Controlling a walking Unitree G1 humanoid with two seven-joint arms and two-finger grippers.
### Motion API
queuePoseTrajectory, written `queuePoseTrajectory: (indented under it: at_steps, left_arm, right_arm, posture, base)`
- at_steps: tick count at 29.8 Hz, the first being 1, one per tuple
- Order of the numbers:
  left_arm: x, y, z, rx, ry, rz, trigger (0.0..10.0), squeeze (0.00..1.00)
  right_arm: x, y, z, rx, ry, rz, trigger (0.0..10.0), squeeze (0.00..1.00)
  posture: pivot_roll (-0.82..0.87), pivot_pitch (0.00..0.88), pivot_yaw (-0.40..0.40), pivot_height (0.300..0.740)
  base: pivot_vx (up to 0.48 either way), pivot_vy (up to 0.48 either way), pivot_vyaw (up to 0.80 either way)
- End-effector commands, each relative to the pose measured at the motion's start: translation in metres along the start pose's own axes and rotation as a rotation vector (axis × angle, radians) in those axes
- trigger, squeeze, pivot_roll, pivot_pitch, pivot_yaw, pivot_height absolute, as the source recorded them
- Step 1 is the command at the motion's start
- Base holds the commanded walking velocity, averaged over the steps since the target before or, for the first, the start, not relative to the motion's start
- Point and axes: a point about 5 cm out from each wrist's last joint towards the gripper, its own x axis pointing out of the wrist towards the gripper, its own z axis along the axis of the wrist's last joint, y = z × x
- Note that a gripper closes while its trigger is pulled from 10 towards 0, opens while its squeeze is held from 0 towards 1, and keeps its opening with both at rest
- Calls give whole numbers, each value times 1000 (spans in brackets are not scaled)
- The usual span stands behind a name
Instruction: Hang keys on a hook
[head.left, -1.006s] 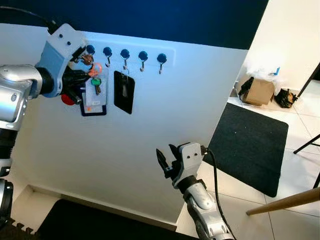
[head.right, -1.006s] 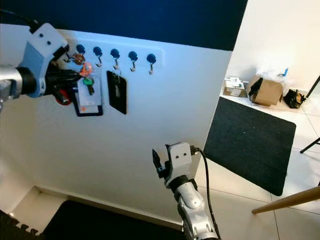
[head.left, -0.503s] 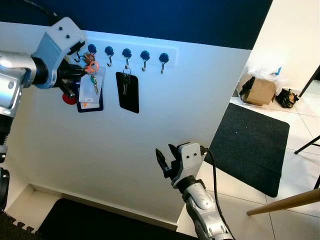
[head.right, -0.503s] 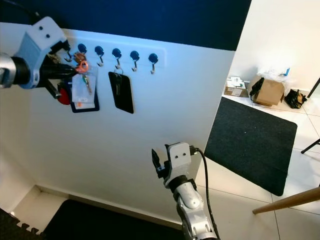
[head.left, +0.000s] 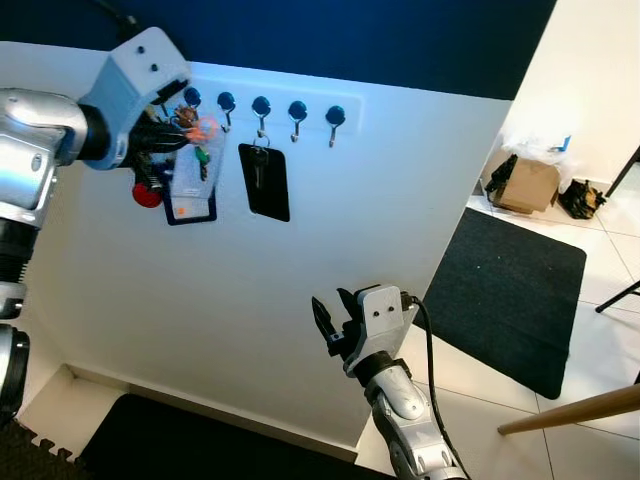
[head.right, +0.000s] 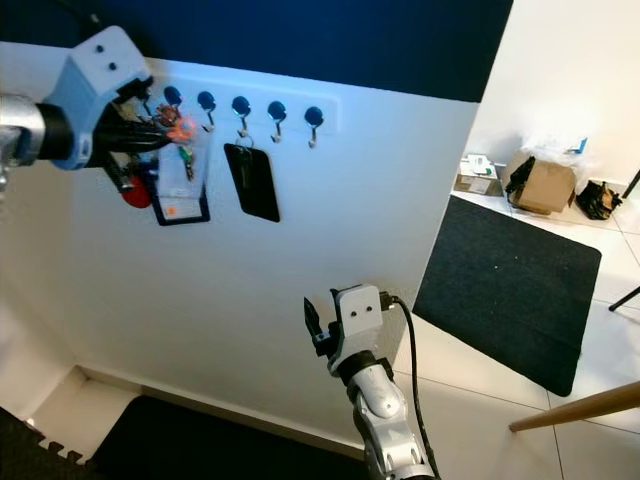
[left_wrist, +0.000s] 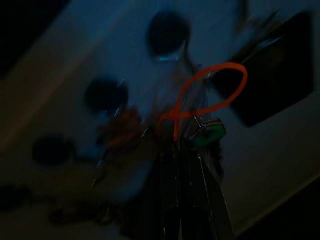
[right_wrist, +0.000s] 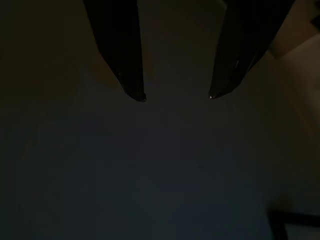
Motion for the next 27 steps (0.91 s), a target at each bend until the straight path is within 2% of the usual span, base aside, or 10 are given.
queuePoseTrajectory:
  at_steps: [1,9,16,21,27]
  left_arm:
    - [2,-6,5,3,-22,-31,10000,0]
    - [-2,-6,7,-3,-30,-24,10000,0]
    - [4,-6,-2,-8,-1,-7,10000,0]
    - [9,-15,-8,-15,14,-39,10000,0]
    - [19,-37,-19,-36,33,-111,10000,0]
  right_arm:
    - [-5,-1,-5,9,9,-13,10000,0]
    - [-4,-1,-5,9,10,-11,10000,0]
    - [-2,1,-4,10,8,-1,10000,0]
    - [-3,0,-4,9,8,-4,10000,0]
    - [-3,-1,-4,4,9,-7,10000,0]
  posture:
    - [270,179,18,740]
    - [277,179,9,740]
    - [274,180,8,740]
    - [267,179,10,740]
    - [261,175,9,740]
  base:
    - [0,0,0]
    - [0,0,0]
    - [0,0,0]
    - [0,0,0]
    - [0,0,0]
